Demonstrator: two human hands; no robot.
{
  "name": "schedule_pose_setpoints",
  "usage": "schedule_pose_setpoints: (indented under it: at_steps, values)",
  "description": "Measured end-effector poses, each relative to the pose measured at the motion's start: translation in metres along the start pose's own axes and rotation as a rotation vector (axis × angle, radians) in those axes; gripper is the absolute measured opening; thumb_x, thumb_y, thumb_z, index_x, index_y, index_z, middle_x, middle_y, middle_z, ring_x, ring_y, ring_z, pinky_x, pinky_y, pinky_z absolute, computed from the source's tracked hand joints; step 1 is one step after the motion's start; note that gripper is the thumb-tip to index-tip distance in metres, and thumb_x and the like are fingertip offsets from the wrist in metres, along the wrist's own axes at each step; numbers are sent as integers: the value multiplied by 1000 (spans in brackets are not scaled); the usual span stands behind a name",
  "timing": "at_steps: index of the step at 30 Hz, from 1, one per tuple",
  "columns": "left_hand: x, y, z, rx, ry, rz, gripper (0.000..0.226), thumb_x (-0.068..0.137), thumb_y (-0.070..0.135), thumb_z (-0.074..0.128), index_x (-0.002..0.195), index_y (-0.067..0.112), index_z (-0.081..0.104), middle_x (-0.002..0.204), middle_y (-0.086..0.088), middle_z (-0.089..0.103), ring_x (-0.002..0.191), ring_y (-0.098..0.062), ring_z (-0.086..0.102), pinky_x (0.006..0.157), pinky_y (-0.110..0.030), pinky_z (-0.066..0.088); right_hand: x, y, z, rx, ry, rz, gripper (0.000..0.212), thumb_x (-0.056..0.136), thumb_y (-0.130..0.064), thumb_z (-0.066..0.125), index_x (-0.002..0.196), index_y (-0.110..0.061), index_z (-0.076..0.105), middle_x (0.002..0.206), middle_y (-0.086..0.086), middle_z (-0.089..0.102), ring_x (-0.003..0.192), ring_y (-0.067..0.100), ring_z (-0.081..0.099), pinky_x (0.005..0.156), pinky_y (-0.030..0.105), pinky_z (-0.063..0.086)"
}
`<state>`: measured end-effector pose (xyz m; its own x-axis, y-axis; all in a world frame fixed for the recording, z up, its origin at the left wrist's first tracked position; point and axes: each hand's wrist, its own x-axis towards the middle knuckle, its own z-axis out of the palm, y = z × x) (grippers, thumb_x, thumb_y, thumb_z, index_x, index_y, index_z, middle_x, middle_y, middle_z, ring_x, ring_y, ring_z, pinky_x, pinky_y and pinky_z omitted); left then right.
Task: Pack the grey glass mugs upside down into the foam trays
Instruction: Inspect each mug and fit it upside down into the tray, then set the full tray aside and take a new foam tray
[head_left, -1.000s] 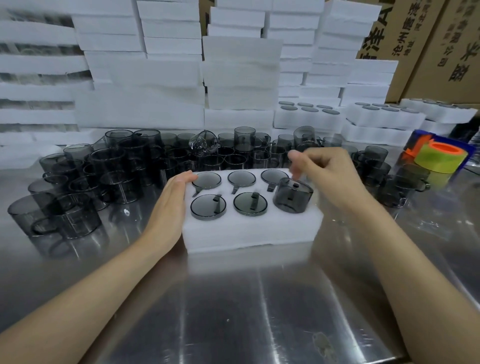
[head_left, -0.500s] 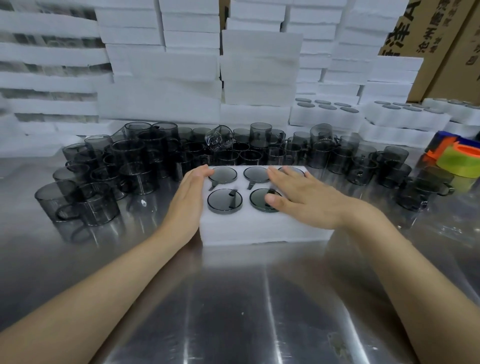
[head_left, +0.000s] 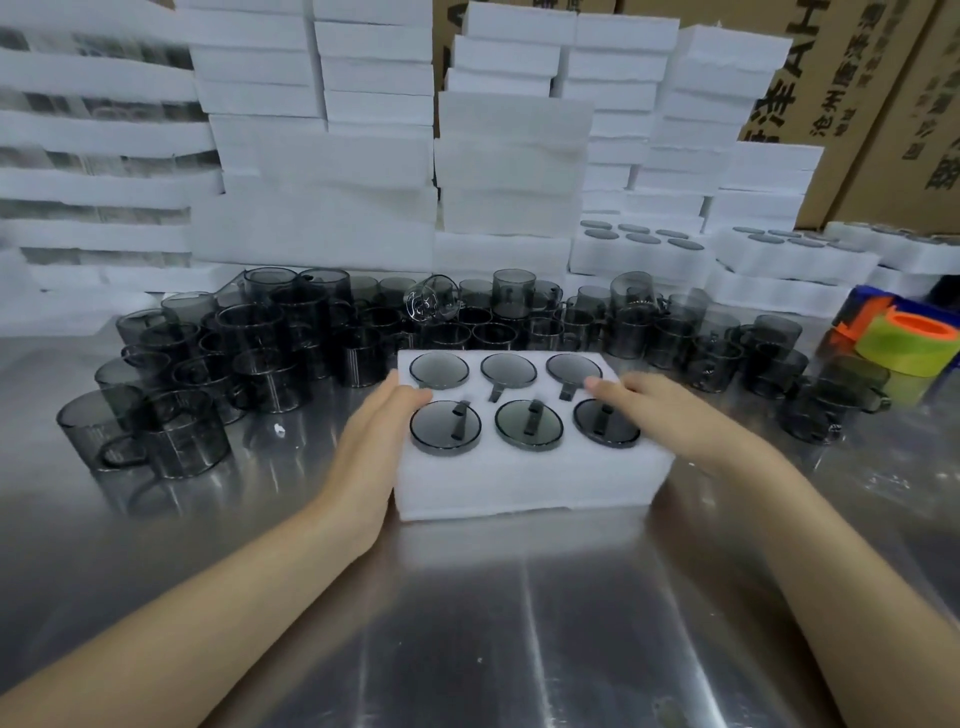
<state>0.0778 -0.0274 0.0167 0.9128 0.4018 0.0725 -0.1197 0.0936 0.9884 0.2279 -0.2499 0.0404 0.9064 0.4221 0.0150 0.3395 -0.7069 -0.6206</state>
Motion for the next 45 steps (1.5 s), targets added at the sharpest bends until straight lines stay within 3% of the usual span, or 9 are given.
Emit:
schedule_pose_setpoints:
  at_steps: [6, 9, 13, 20, 24, 28, 31, 36, 45]
  values:
    - [-9, 9, 9, 31, 53, 367, 72, 75, 36, 58, 144, 43, 38, 150, 25, 34, 140, 0, 30, 118, -41, 24, -1, 1, -10, 550, 34, -92, 48, 68, -61, 64, 96, -23, 56, 93, -3, 64, 84, 14, 65, 76, 36, 49]
    - [-12, 5, 11, -45, -48, 367, 66, 79, 41, 58, 131, 70, 30, 149, 27, 35, 139, -8, 36, 116, -47, 25, -4, -8, -11, 611, 121, -267, 41, 79, -52, 60, 111, -27, 60, 100, -13, 69, 91, 6, 67, 72, 21, 48]
    - [-5, 12, 4, -178, 42, 426, 66, 84, 21, 56, 133, 58, 35, 139, 23, 50, 128, -8, 51, 110, -46, 37, -9, -13, -18, 660, 98, -449, 44, 89, -39, 52, 132, -34, 52, 126, -12, 62, 116, 4, 59, 93, 24, 48]
    - [10, 11, -9, -385, 204, 336, 66, 83, 27, 52, 144, 45, 34, 136, 16, 56, 121, -13, 58, 100, -47, 47, -18, -37, 25, -448, 518, -1066, 73, 77, -46, 73, 139, -26, 41, 144, -1, 42, 136, 21, 34, 114, 60, 8]
    - [14, -6, -1, -447, 221, 259, 73, 78, 37, 58, 144, 48, 30, 124, 20, 63, 106, -7, 66, 72, -29, 57, -13, -32, 39, -529, 618, -974, 79, 73, -16, 78, 139, -29, 38, 142, 0, 47, 119, 25, 47, 104, 74, 12]
    - [29, -19, 20, -360, 184, 331, 64, 84, 42, 48, 145, 37, 32, 137, 12, 55, 122, -11, 56, 101, -40, 47, -5, -25, 21, -573, 724, -993, 61, 65, -11, 79, 122, -23, 59, 125, 1, 63, 94, 30, 63, 100, 69, 29]
    - [42, -20, 37, -88, 80, 496, 51, 92, 53, 37, 142, 41, 32, 130, 22, 58, 117, -2, 57, 91, -26, 50, 2, -13, -6, -495, 851, -903, 58, 65, -13, 75, 117, -23, 50, 125, 1, 63, 99, 28, 63, 100, 61, 35]
    - [68, -27, 72, 340, -21, 509, 31, 101, 16, 38, 124, 18, 59, 101, 8, 67, 95, -5, 62, 86, -32, 50, 16, 9, -41, -431, 1061, -571, 45, 70, -8, 69, 114, -12, 63, 129, 5, 59, 114, 27, 53, 100, 48, 31]
    - [104, -39, 86, 354, -65, 237, 27, 101, 16, 37, 116, 18, 60, 84, 9, 64, 68, -16, 62, 60, -41, 54, 135, 29, -121, -713, 878, -150, 54, 75, -15, 75, 126, -19, 58, 127, 9, 58, 115, 35, 48, 95, 48, 27]
